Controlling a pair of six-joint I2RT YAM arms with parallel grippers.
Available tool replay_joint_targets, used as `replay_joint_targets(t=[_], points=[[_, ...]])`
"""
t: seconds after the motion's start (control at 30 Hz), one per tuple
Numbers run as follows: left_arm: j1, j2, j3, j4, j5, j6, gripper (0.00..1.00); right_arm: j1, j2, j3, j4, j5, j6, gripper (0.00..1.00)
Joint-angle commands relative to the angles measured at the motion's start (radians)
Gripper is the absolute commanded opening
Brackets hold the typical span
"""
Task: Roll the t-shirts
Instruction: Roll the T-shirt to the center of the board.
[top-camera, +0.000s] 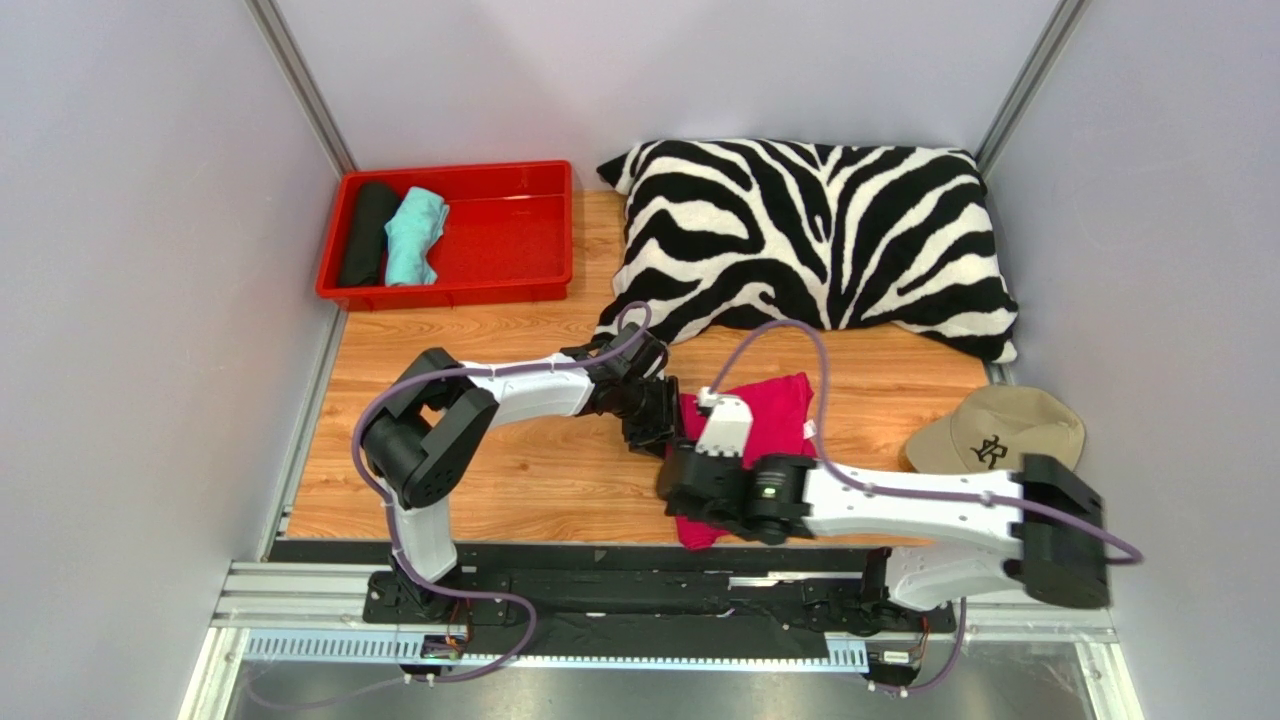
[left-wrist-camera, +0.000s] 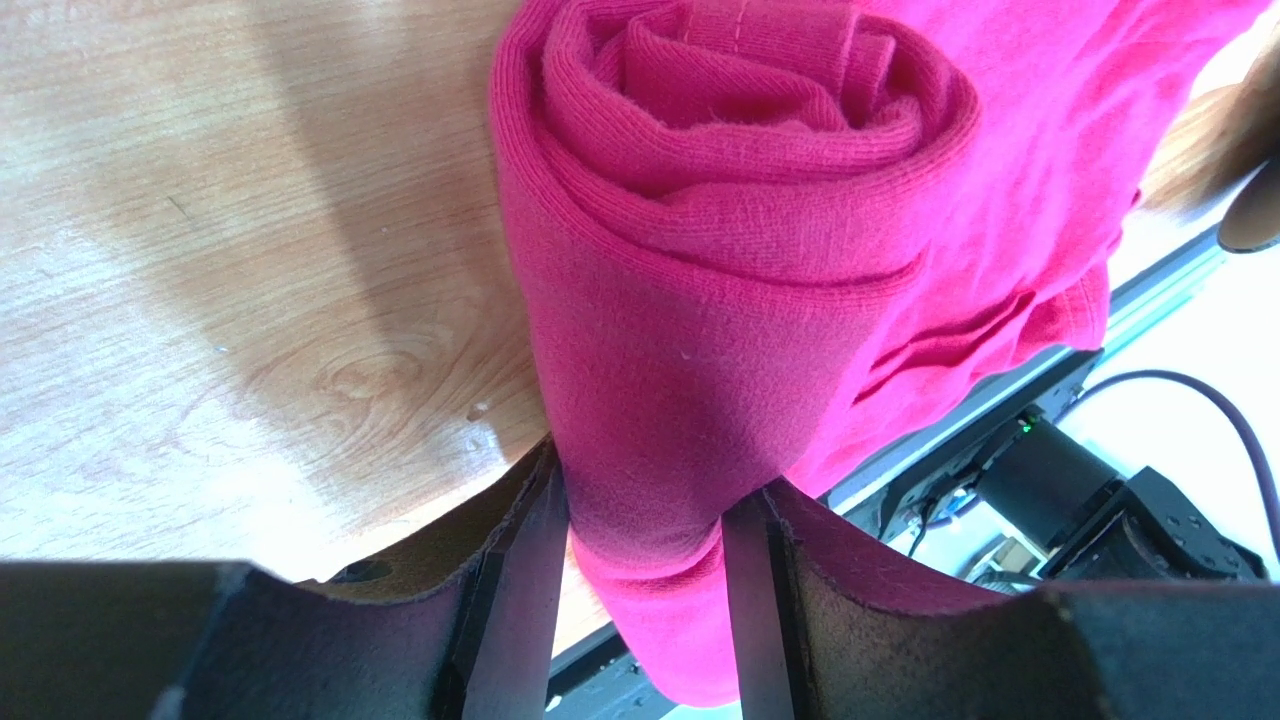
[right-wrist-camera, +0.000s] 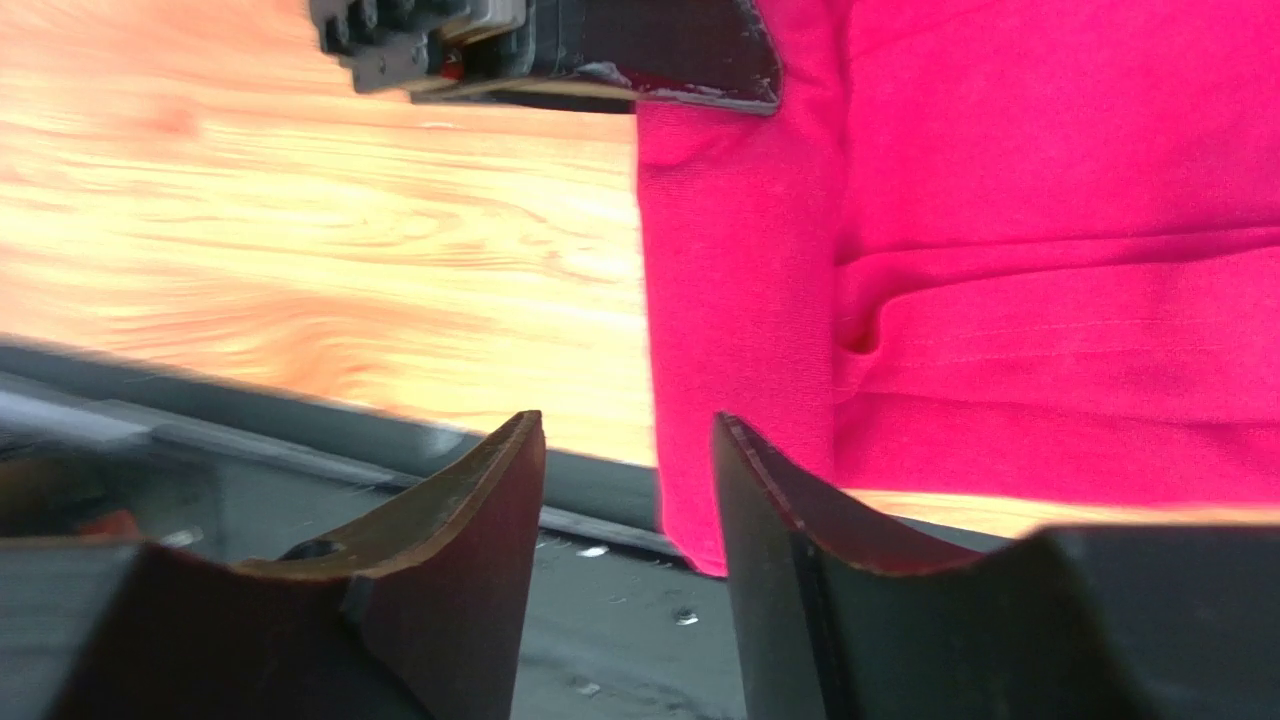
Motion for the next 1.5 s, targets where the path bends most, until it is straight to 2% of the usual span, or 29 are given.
replay_joint_targets(t=[0.0,0.07,0.1,0.3,0.47,0.67,0.8,0.93,1.07,1.23,1.3,1.47], points=[[-0.004,0.042,0.019,-0.104,-0.076,0.025,0.48,0.107,0.281,0.250,-0.356,0.249,-0.032,0.53],[-0.004,0.042,0.024,-0.117,-0.073,0.031,0.48,0.121,0.370,0.354,-0.417,0.281,-0.029,0.54],[-0.004,0.042,0.027,-0.123,-0.071,0.040,0.48,0.138,0.446,0.379,-0.461,0.293,-0.028,0.55],[-0.004,0.045,0.030,-0.137,-0.057,0.065,0.48,0.155,0.635,0.495,-0.539,0.315,-0.046,0.57],[-0.004,0.050,0.032,-0.144,-0.059,0.072,0.48,0.158,0.726,0.524,-0.583,0.301,-0.037,0.59],[-0.004,0.053,0.033,-0.144,-0.059,0.078,0.50,0.157,0.756,0.486,-0.575,0.283,-0.008,0.59],[-0.003,0.057,0.045,-0.147,-0.056,0.089,0.52,0.157,0.775,0.463,-0.538,0.260,-0.011,0.47],[0.003,0.047,0.051,-0.141,-0.044,0.111,0.59,0.152,0.714,0.369,-0.413,0.241,-0.029,0.41],[0.028,0.012,0.045,-0.094,0.018,0.149,0.65,0.141,0.563,0.230,-0.226,0.220,-0.084,0.35],[0.074,-0.073,0.038,-0.063,0.098,0.227,0.68,0.086,0.262,-0.005,0.156,0.061,-0.155,0.33],[0.089,-0.113,0.027,-0.069,0.098,0.238,0.68,0.045,0.147,-0.120,0.247,-0.011,-0.163,0.33],[0.105,-0.154,-0.051,-0.020,0.139,0.243,0.69,-0.089,-0.028,-0.310,0.516,-0.218,-0.151,0.34]])
